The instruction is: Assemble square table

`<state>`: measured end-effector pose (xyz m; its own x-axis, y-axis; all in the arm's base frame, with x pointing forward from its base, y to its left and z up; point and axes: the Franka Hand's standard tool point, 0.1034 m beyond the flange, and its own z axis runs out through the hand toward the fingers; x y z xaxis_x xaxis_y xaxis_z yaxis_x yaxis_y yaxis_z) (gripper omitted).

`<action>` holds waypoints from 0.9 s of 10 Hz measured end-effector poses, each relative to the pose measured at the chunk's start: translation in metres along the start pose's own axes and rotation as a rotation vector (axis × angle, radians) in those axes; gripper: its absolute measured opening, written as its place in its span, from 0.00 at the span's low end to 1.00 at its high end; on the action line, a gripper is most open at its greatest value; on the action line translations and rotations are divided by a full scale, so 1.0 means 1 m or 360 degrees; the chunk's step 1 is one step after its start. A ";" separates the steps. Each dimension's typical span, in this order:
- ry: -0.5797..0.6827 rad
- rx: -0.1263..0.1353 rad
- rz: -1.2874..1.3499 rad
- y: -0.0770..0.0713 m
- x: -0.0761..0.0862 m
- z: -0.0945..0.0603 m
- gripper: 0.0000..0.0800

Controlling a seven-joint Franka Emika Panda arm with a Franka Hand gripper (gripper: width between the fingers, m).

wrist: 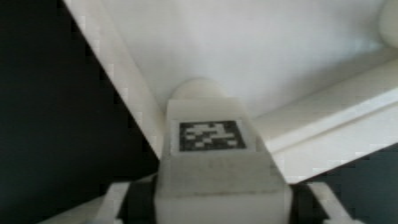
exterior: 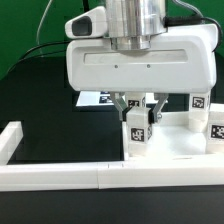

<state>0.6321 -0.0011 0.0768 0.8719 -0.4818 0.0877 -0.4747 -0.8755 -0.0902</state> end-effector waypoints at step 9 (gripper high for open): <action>-0.0119 -0.0053 0.1924 0.002 0.001 0.000 0.36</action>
Offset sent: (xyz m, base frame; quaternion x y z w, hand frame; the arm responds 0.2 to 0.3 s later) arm -0.0013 -0.0061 -0.0016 -0.0605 -0.0567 0.5532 0.8289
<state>0.6323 -0.0033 0.0764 -0.1322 -0.9868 -0.0932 -0.9893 0.1371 -0.0490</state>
